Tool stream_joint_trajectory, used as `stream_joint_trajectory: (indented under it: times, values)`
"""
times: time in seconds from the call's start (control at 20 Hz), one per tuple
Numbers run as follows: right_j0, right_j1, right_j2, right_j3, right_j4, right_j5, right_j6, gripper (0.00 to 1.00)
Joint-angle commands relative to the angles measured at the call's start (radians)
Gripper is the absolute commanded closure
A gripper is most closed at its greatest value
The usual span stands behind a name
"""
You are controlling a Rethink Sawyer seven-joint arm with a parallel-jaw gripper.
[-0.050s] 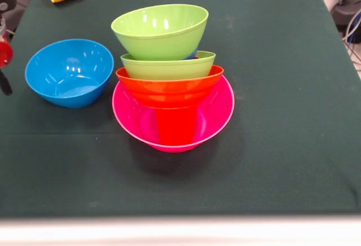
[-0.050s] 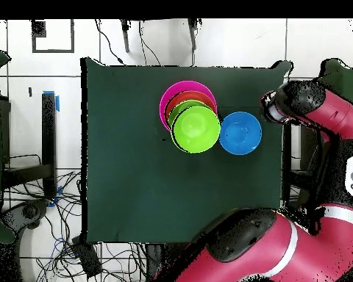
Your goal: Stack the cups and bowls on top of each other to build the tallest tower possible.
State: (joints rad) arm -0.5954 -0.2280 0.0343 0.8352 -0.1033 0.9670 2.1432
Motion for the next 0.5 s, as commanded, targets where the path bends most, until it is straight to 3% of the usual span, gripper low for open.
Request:
stream_joint_trajectory:
  times: [0.05, 0.5]
  values:
    - [0.044, 0.042, 0.069, 0.122, 0.016, 0.042, 0.002, 0.00]
    - [0.046, 0.057, 0.051, 0.143, 0.025, 0.009, 0.047, 0.00]
